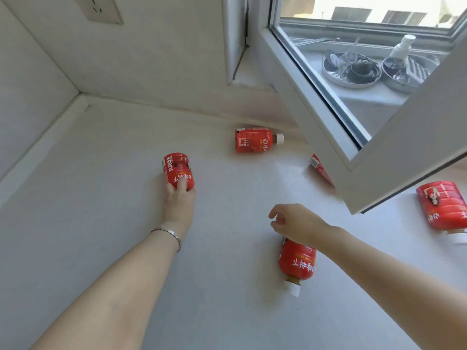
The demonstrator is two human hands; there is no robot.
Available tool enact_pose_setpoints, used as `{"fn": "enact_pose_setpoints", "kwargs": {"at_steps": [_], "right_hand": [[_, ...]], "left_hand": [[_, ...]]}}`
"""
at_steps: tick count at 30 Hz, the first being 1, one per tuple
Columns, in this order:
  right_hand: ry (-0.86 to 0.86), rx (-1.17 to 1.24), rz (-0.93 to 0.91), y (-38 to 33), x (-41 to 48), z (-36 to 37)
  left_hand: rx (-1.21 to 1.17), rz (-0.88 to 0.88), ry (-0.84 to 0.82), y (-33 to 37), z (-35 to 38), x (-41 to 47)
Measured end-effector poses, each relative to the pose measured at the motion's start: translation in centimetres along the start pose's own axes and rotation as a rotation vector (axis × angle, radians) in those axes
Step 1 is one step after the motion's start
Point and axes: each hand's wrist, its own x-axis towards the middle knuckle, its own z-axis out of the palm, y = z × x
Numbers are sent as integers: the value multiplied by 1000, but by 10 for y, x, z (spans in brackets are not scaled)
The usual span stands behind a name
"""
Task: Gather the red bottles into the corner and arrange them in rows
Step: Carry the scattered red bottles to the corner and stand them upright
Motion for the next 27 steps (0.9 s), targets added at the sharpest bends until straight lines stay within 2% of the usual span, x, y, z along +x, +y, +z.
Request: {"fn": "enact_pose_setpoints", "kwargs": {"at_steps": [2,4,8,10,12,15,17,20,22,24,27], "right_hand": [[16,8,-11,4,-3,0],[29,7,-25,7,-7,0],[27,-22,-40,12,-22,-1],[10,-37,-41,14,-32,-2],[10,-46,-46,17,-38,-2],[20,-64,-84,22,-52,3],[10,-166,-219,26,-63,11],[-156,-511,-438,25,-75,25],[-209,-806,-516,28,-76,35],[-120,-923,-538,34,-71,40],[-40,-935,-583,43,-60,44]], "left_hand": [[-25,97,63,-11,-1,-4],[-104,111,69,-12,-9,-12],[-318,-17,168,-1,-41,-32],[-464,-109,113,7,-58,-46],[-505,-137,-7,9,-66,-58],[-469,-140,-186,10,-68,-75],[-411,-117,-229,10,-65,-85],[-160,-72,-208,17,-65,-95],[-91,-70,-179,21,-65,-99],[-75,-85,-162,22,-66,-101],[-115,-141,-123,14,-70,-113]]}}
